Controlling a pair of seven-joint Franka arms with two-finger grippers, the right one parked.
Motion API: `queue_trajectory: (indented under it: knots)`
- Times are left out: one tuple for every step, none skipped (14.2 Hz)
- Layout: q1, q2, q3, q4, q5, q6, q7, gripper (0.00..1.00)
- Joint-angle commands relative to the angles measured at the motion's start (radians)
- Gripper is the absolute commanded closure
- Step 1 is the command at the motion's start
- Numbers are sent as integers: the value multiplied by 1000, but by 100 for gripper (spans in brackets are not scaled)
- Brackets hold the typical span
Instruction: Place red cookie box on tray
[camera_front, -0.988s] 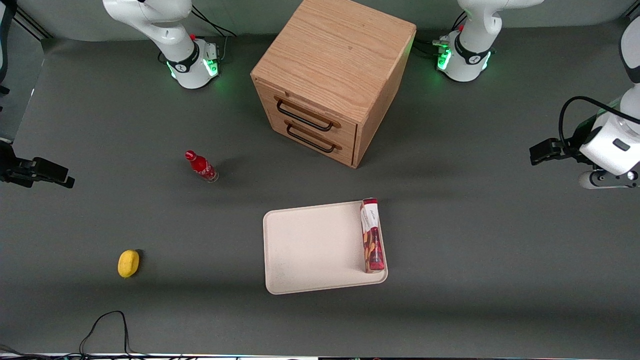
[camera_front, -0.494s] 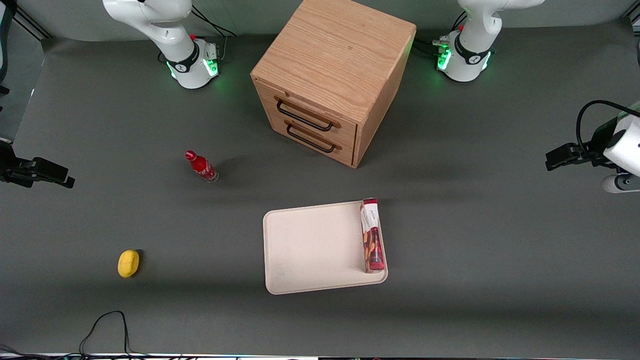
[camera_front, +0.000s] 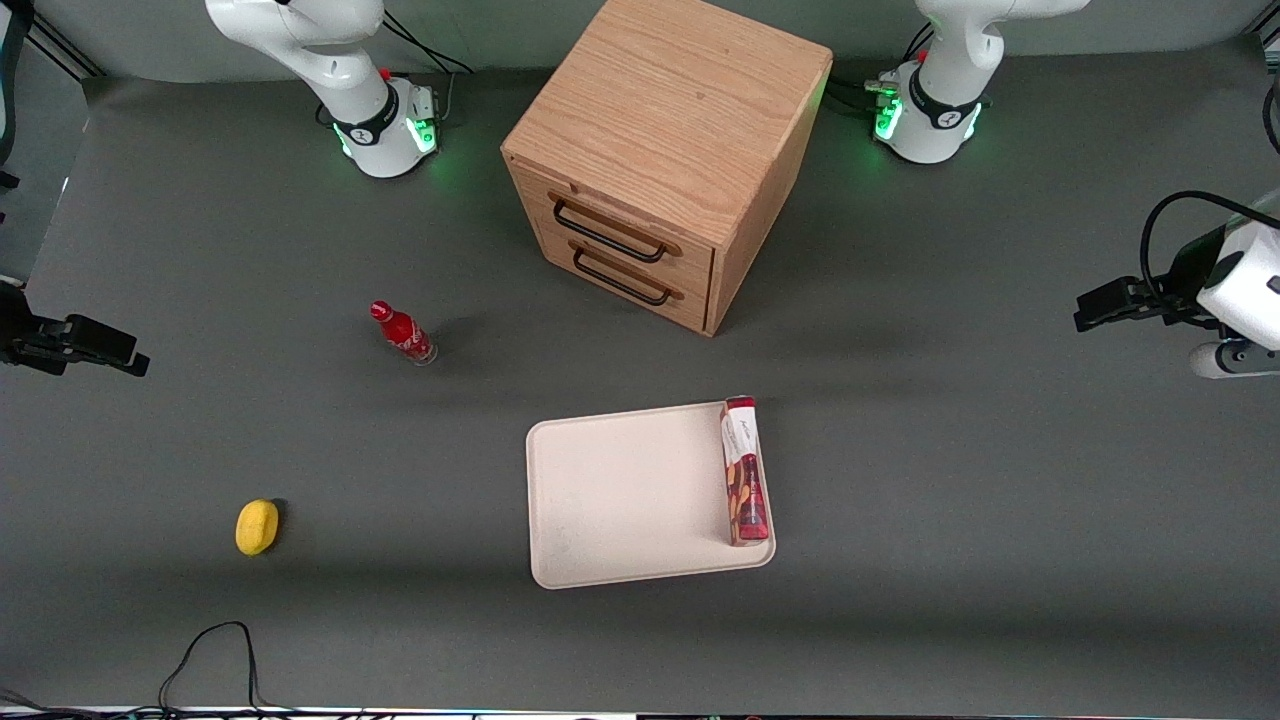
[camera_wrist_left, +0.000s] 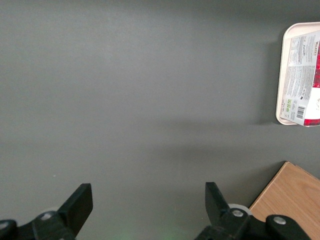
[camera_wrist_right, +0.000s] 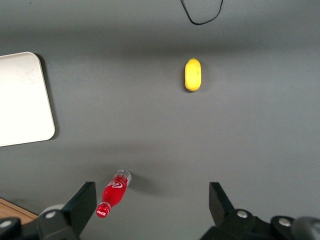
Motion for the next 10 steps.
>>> queue_trajectory:
  knots:
    - [-15, -25, 10, -12, -7, -25, 18, 0]
    - [-15, -25, 10, -12, -3, -25, 18, 0]
    - [-15, -25, 11, -12, 2, -23, 18, 0]
    - [-14, -23, 11, -12, 8, -23, 18, 0]
    - [-14, -22, 11, -12, 17, -22, 18, 0]
    - [-14, -22, 11, -12, 28, -22, 18, 0]
    - [-14, -20, 11, -12, 29, -22, 18, 0]
    - [-14, -20, 11, -14, 29, -22, 18, 0]
    - [-15, -18, 11, -14, 31, -22, 18, 0]
    - [-15, -18, 10, -14, 31, -22, 18, 0]
